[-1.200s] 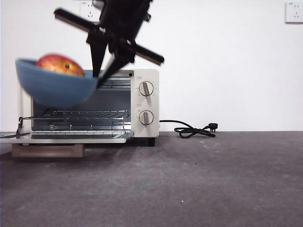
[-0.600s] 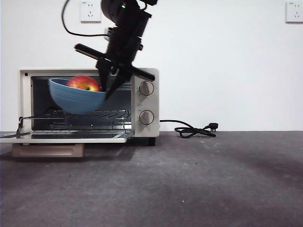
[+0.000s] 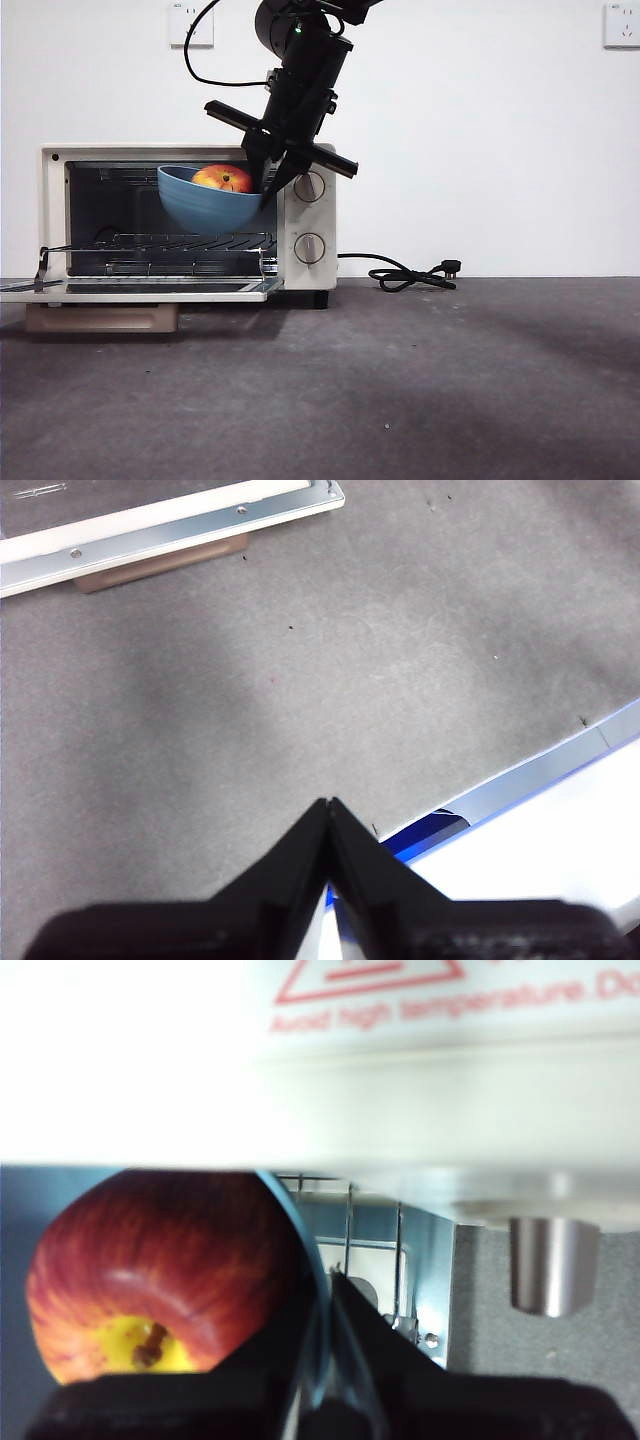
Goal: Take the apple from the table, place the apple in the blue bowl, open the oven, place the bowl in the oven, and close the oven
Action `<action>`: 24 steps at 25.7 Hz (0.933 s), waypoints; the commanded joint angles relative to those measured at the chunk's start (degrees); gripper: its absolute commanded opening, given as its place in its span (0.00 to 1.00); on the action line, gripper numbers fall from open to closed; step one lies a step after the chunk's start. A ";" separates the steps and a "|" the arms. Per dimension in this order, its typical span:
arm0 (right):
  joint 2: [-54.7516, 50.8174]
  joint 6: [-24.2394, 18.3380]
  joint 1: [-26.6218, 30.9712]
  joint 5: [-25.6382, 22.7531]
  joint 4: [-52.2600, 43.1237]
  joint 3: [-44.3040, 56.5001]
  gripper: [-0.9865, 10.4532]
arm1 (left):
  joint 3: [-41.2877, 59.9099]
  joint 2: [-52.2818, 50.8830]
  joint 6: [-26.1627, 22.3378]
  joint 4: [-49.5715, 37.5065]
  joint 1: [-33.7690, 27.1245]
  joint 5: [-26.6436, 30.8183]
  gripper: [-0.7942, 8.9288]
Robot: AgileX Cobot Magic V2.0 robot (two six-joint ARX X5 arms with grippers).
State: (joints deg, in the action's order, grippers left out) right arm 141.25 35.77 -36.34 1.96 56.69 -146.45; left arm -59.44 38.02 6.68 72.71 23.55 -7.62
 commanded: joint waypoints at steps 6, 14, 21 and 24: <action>1.57 1.75 0.85 -0.55 -2.64 -0.59 0.08 | 0.48 -0.13 0.44 -0.46 0.11 0.15 0.08; 4.00 2.58 1.22 -0.37 -2.49 -0.59 0.08 | 0.48 -0.13 0.42 -0.42 0.11 0.17 0.08; 4.13 2.64 1.11 -1.62 -2.91 -0.59 0.08 | 0.48 -0.13 0.37 -0.24 0.11 0.17 0.08; 4.13 2.80 1.11 -1.64 -2.95 -0.59 0.09 | 0.48 -0.13 0.15 -0.28 0.11 0.17 0.08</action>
State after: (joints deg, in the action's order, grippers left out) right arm 143.87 38.39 -35.38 1.04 54.83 -146.89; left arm -59.44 38.02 6.68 72.73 23.55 -7.62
